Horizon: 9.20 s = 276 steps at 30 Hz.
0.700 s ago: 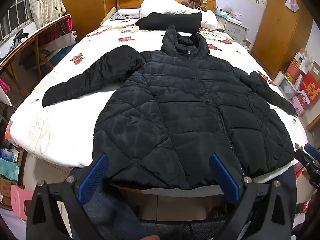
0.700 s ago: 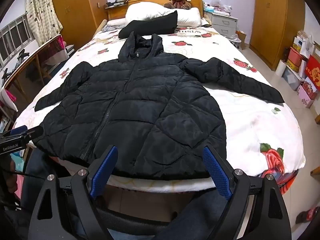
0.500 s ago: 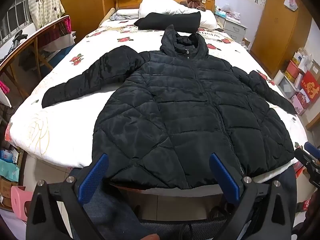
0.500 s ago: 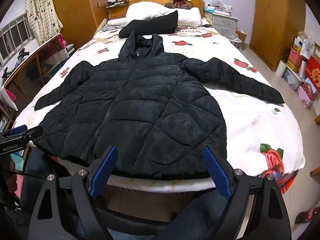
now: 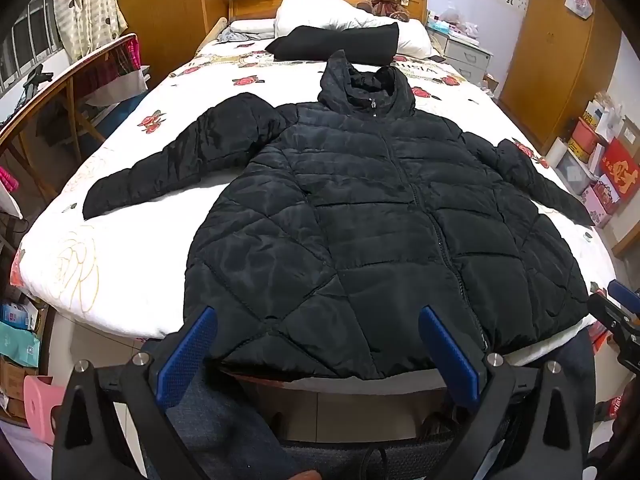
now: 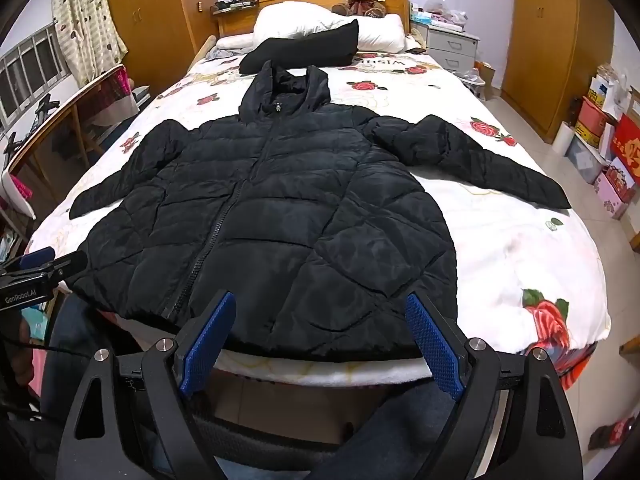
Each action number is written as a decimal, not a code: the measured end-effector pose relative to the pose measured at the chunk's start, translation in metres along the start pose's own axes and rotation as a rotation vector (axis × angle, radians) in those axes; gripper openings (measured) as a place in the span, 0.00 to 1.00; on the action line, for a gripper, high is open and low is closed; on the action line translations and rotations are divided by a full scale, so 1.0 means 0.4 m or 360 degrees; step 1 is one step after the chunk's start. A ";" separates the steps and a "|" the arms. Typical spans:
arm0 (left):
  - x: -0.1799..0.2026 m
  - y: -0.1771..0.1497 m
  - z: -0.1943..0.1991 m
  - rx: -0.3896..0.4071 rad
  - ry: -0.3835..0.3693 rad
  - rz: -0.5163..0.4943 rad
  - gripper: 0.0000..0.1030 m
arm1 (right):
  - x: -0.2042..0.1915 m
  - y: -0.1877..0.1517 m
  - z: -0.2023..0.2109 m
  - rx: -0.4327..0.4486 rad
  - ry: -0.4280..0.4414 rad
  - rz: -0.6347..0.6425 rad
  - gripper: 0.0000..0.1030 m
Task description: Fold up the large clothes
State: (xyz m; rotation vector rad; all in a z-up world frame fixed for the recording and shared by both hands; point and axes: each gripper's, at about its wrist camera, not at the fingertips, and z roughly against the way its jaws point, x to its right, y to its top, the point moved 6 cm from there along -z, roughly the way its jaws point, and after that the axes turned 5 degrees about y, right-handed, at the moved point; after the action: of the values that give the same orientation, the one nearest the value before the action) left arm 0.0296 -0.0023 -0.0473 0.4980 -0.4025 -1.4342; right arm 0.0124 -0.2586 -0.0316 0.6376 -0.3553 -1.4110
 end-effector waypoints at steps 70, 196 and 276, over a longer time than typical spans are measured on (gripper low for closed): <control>0.012 0.000 -0.012 -0.0009 -0.0002 -0.0014 0.99 | -0.010 -0.005 -0.015 -0.0015 0.0002 0.0004 0.84; 0.378 0.532 -0.449 -0.0022 -0.0678 -0.0109 0.07 | 0.262 0.210 -0.316 -0.0049 -0.0024 -0.0249 0.85; 0.027 0.283 -0.059 0.0207 -0.0323 -0.0030 0.47 | 0.262 0.191 -0.099 0.0102 -0.0016 -0.0305 0.52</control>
State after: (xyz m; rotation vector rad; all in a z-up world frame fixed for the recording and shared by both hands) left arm 0.1378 -0.0035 -0.0048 0.4626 -0.6582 -1.4885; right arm 0.1118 -0.3510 -0.0312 0.7325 -0.3560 -1.5907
